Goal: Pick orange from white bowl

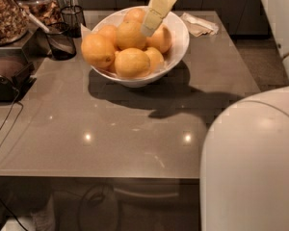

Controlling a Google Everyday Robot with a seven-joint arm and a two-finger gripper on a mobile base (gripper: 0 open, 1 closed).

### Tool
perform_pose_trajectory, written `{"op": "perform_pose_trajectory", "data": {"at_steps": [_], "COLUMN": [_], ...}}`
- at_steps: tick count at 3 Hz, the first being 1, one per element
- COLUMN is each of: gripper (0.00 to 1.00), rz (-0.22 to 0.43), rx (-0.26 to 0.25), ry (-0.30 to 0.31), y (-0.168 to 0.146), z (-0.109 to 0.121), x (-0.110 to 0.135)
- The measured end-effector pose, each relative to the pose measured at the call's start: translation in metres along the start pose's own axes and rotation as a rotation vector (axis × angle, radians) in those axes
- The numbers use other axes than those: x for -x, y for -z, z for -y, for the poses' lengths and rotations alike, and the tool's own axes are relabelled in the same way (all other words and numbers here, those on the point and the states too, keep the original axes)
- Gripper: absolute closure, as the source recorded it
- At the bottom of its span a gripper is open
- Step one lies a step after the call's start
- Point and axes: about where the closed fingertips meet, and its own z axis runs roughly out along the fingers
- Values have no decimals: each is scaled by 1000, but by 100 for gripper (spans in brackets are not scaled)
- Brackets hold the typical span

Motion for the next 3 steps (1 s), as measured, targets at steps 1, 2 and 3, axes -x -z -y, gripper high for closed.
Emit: {"op": "perform_pose_trajectory", "data": {"at_steps": [1,2,3], "gripper": [0,4,14], "rz": [20,28,16], "rx": [27,42,44], "ry": [-29,-56,-92], "y": [-18,-31,-40], "z": [9,14,18], "x": [14,23,26]}}
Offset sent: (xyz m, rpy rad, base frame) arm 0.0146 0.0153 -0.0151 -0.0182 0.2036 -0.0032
